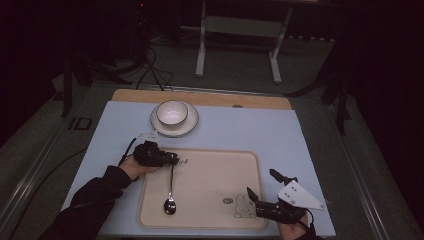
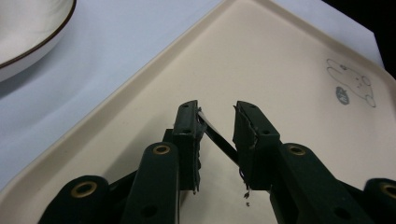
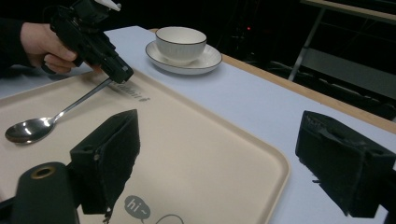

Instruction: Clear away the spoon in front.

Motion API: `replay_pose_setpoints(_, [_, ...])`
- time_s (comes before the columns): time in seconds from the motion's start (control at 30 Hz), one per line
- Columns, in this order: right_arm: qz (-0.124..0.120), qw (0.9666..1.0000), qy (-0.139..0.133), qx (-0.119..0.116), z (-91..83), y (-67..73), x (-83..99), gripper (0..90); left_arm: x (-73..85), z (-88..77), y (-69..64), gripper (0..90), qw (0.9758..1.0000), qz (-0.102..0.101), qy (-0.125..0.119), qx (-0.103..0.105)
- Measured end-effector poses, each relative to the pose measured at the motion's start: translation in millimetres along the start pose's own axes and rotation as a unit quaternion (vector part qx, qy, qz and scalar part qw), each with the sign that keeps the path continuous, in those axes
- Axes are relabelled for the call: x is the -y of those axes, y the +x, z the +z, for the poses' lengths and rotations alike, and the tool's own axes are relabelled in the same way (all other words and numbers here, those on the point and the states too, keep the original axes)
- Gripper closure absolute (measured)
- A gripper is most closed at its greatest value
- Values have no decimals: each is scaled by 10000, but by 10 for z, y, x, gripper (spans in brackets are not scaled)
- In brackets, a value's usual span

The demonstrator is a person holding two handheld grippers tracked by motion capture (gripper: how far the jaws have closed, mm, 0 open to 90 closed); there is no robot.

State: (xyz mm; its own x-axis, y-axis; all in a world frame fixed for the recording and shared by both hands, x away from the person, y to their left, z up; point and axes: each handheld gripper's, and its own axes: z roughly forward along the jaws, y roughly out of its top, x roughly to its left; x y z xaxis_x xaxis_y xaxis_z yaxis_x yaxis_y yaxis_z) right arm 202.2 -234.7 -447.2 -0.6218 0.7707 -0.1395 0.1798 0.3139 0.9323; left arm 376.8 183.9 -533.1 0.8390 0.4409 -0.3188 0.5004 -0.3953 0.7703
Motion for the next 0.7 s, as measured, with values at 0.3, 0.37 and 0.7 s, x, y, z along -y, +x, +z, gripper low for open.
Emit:
replay_pose_setpoints(0.3, [-5,10000,18,-12,7,0,3,138,-10,84,51,698,9998,-31,165,-125])
replay_pose_setpoints(0.37, [-2,10000,23,-14,9,0,3,138,-4,104,56,694,9997,-33,189,-160])
replay_pose_setpoints(0.7, [-4,10000,42,-45,13,2,4,139,3,138,66,617,9989,83,211,-408])
